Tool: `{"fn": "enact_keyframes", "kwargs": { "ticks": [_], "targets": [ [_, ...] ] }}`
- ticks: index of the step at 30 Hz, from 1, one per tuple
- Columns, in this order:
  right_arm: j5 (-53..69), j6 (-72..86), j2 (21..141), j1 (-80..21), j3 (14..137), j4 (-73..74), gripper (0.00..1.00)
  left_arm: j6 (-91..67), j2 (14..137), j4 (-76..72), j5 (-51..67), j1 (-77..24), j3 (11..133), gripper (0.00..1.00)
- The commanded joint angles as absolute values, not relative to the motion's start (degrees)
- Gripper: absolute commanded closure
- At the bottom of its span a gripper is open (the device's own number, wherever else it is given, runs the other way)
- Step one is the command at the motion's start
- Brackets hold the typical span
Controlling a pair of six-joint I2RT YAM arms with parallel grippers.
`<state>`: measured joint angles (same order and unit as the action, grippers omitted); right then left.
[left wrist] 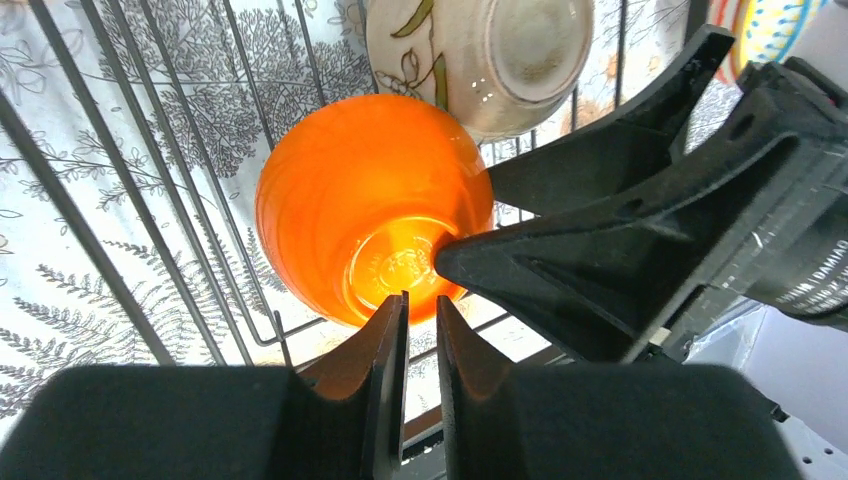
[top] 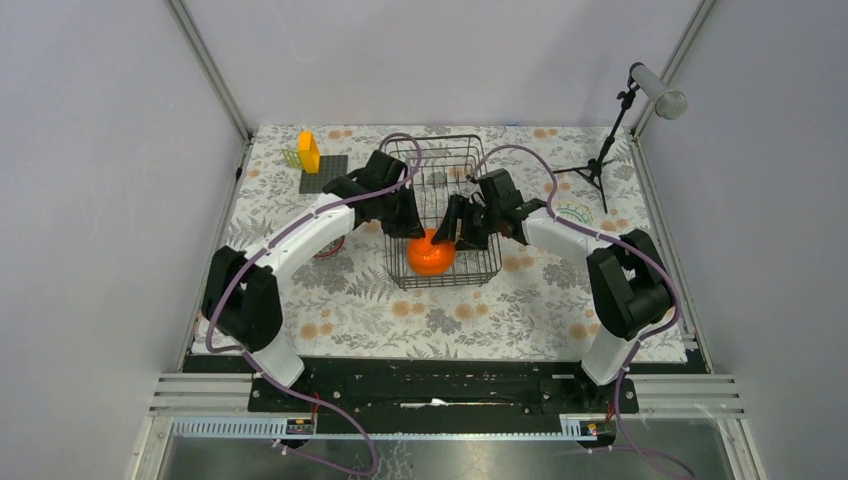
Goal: Unload the bowls from the dish rack
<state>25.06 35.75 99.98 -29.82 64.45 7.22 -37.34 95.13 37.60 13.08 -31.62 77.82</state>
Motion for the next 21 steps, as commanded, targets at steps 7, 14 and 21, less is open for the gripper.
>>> {"fn": "enact_keyframes", "kwargs": {
  "ticks": [7,14,21],
  "targets": [
    [24.1,31.6,96.2,-30.1,71.9,11.3,0.47,-38.4,87.5,39.4,7.9,-31.6,81.7,0.78],
    [22.6,26.2,93.1,-30.1,75.7,14.7,0.48,-42.3,79.8,35.7,5.7,-29.5,79.1,0.49],
    [28.8,30.6,90.9,-29.1,78.3,14.8,0.48,-43.7,69.8,28.6,13.5,-21.2,72.9,0.01]
  ]
}}
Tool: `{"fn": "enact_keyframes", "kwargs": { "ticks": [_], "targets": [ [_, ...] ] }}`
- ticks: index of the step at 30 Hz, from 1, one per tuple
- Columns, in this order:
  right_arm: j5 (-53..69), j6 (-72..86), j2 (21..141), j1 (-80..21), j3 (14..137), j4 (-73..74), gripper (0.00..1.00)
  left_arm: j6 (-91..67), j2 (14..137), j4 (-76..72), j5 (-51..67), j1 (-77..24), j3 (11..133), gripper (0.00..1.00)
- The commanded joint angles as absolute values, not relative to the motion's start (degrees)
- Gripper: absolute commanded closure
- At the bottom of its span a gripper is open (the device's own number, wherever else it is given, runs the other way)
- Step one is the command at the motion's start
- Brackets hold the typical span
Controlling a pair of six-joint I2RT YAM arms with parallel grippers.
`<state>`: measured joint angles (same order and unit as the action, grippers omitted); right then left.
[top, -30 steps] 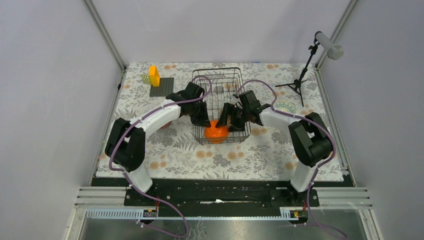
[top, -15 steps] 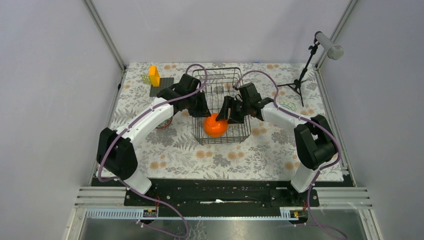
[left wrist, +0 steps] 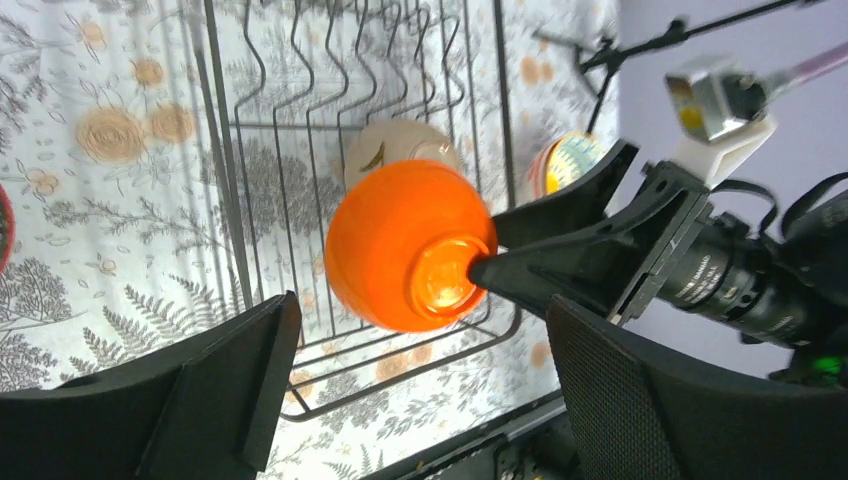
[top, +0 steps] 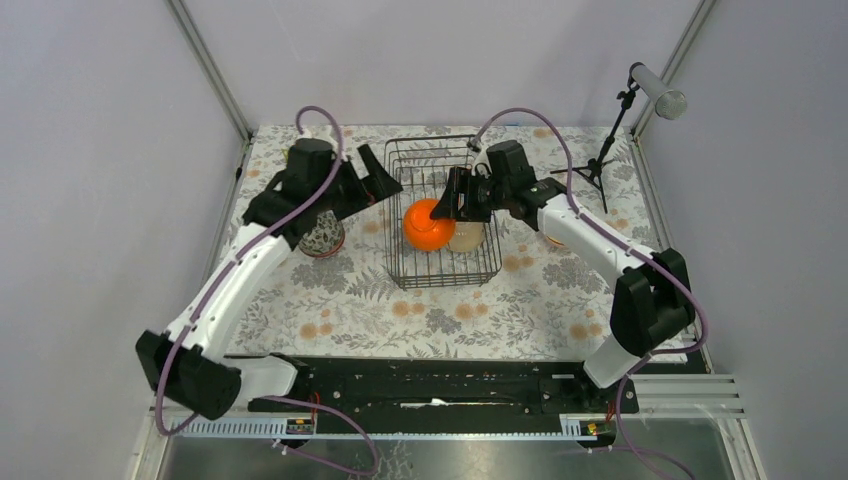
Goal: Unload the bowls from the dish rack
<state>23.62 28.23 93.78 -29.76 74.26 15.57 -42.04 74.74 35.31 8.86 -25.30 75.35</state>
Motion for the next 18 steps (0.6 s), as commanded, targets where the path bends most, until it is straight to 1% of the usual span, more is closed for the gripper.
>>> {"fn": "enact_keyframes", "kwargs": {
  "ticks": [1,4,9,13,14,16,18],
  "targets": [
    [30.6,31.6,91.2,-28.7,79.0,14.5,0.48,-44.4,69.0,27.3,15.8,-19.7,72.0,0.01],
    [36.0,35.1,91.7,-27.5,80.7,12.1,0.52,-49.7,67.4,21.6,25.2,-14.4,68.3,0.01],
    [43.5,42.7,91.5,-26.5,80.3,2.0,0.52,-59.3,65.0,9.8,35.0,-8.8,60.7,0.03],
    [49.7,53.2,91.4,-26.1,76.7,-12.2,0.52,-63.4,64.5,4.6,39.6,-7.1,58.8,0.09],
    [50.9,55.9,91.5,-26.1,75.9,-15.9,0.52,-64.6,64.5,2.4,40.9,-7.0,58.1,0.11],
    [52.8,60.8,91.9,-26.2,74.8,-22.7,0.51,-68.8,64.6,-4.7,43.7,-6.9,55.9,0.16],
    [53.3,63.2,92.4,-26.2,74.5,-25.7,0.52,-74.3,64.6,-13.7,45.5,-6.9,53.1,0.21]
  ]
}}
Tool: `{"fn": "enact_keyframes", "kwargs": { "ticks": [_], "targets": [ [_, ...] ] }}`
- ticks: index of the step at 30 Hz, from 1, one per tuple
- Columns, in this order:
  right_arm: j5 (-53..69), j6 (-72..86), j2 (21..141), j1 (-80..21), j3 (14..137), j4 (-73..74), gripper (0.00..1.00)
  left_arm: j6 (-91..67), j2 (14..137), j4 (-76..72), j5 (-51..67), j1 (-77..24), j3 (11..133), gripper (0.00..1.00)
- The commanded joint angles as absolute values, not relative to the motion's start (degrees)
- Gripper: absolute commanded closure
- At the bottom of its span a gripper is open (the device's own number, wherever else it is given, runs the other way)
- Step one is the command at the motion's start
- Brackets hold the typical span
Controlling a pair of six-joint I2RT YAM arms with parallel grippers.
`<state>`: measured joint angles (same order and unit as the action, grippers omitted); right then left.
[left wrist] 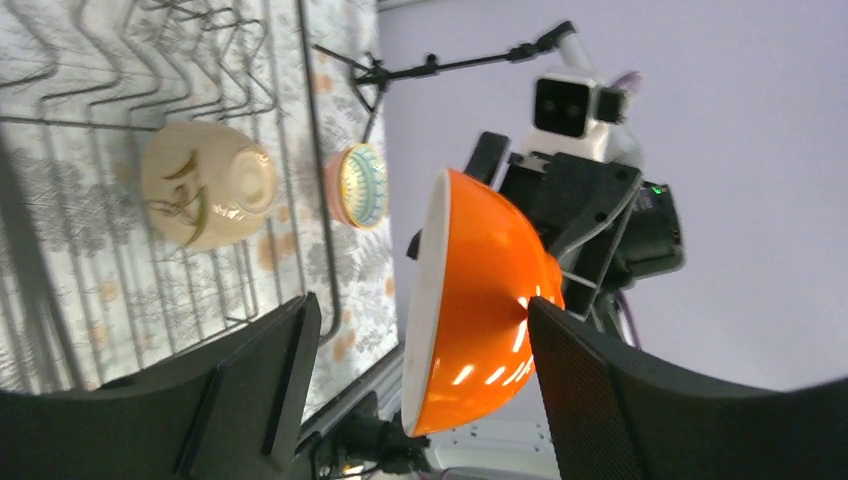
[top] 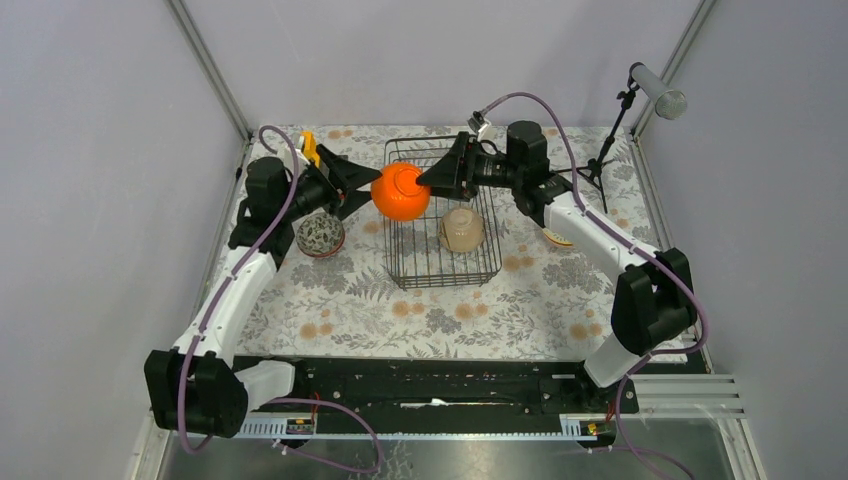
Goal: Unload the bowls from the dish rack
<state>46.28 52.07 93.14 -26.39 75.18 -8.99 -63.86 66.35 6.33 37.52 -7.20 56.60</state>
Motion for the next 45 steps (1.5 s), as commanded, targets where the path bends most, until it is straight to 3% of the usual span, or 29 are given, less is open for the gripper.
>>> {"fn": "enact_keyframes", "kwargs": {
  "ticks": [1,4,16,20,22,25,30,33,36,40,45],
  "targets": [
    [53.5,63.6,92.6,-26.2,74.6,-25.8,0.52,-77.2,64.5,-18.8,46.1,-7.0,51.7,0.23],
    [54.2,64.7,93.2,-26.1,74.7,-27.3,0.52,-82.7,64.5,-28.1,46.9,-7.1,49.3,0.25],
    [54.8,70.1,94.8,-26.2,72.8,-32.9,0.52,-89.3,66.3,-39.4,50.7,-8.4,47.4,0.46],
    [54.8,71.1,95.2,-26.1,72.5,-34.1,0.52,-92.9,67.5,-47.3,51.6,-9.4,46.7,0.63],
    [54.8,71.8,95.3,-26.1,72.0,-35.2,0.45,-94.8,68.2,-51.0,51.7,-9.9,46.5,0.76],
    [54.8,72.1,95.4,-26.1,71.6,-35.9,0.29,-95.2,68.6,-51.7,51.8,-10.3,46.6,1.0],
    [54.0,71.0,94.6,-26.1,70.4,-35.1,0.1,-93.3,68.0,-49.4,51.5,-10.4,46.8,1.0],
    [52.9,67.6,93.3,-25.8,70.3,-30.8,0.02,-85.5,66.7,-39.8,51.7,-10.3,49.0,1.0],
    [48.8,57.0,91.7,-25.3,72.6,-18.0,0.01,-66.5,64.9,-7.1,45.9,-10.4,56.3,1.0],
    [41.4,44.2,90.5,-25.3,76.9,-1.2,0.01,-48.8,65.5,27.1,27.6,-10.4,65.1,1.0],
    [33.5,37.5,89.5,-25.3,78.7,10.8,0.02,-44.1,64.5,38.5,15.9,-10.4,65.0,1.0]
  ]
}}
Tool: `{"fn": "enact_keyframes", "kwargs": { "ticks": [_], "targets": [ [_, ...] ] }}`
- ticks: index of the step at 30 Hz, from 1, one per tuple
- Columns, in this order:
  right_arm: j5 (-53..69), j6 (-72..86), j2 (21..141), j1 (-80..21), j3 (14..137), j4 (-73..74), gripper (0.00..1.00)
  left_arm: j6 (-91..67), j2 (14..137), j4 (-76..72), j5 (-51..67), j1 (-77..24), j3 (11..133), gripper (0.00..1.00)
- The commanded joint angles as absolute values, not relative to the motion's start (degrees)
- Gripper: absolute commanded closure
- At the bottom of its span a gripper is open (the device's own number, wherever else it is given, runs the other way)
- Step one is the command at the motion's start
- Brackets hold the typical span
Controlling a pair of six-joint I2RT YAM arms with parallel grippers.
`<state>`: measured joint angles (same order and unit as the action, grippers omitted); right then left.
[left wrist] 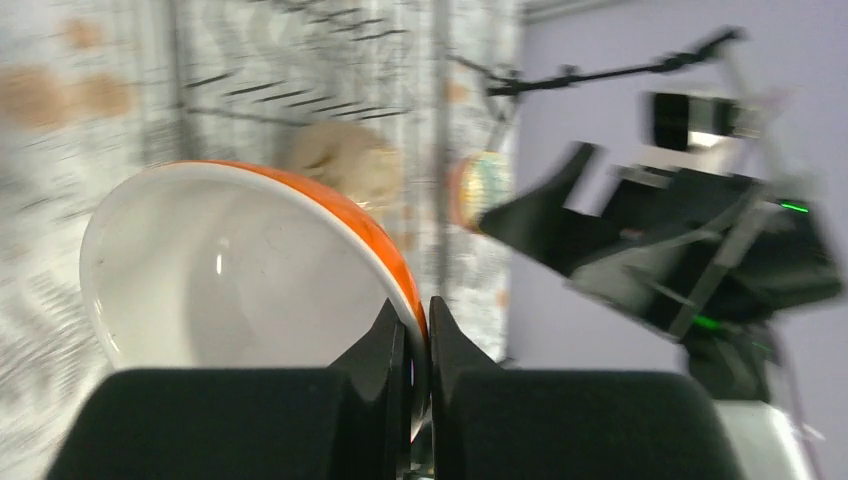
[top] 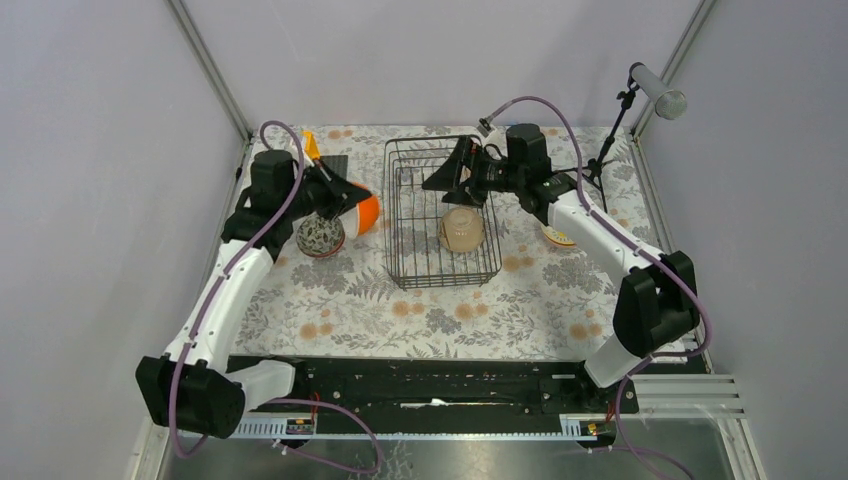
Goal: Unload the bowls from the dish rack
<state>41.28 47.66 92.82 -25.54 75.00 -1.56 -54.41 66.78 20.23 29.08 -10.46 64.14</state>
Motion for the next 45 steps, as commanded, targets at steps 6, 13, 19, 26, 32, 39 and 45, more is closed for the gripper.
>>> {"fn": "enact_keyframes", "kwargs": {
  "ticks": [6,13,19,26,32,39,45],
  "targets": [
    [28.9,34.4,88.5,-25.3,79.3,14.8,0.02,-45.1,63.0,47.0,2.3,-10.5,61.4,1.0],
    [27.3,33.4,87.8,-25.3,78.7,16.2,0.02,-50.1,62.4,54.8,-15.3,-10.1,59.8,1.0],
    [26.6,32.1,86.8,-25.3,78.6,17.2,0.02,-59.7,68.8,57.5,-19.4,-9.5,55.2,1.0],
    [24.1,29.4,87.1,-25.3,78.5,21.6,0.02,-60.7,78.1,52.7,-22.3,-9.2,56.9,1.0],
    [22.4,27.8,88.6,-25.3,79.0,24.1,0.03,-61.0,82.9,47.1,-21.9,-9.2,56.4,1.0],
    [20.7,25.2,89.0,-25.3,78.1,24.2,0.02,-60.0,85.1,45.3,-24.9,-9.2,56.5,0.9],
    [18.3,23.8,92.2,-25.4,79.6,24.5,0.08,-57.5,82.6,45.0,-21.5,-9.2,57.7,0.7]
  ]
}}
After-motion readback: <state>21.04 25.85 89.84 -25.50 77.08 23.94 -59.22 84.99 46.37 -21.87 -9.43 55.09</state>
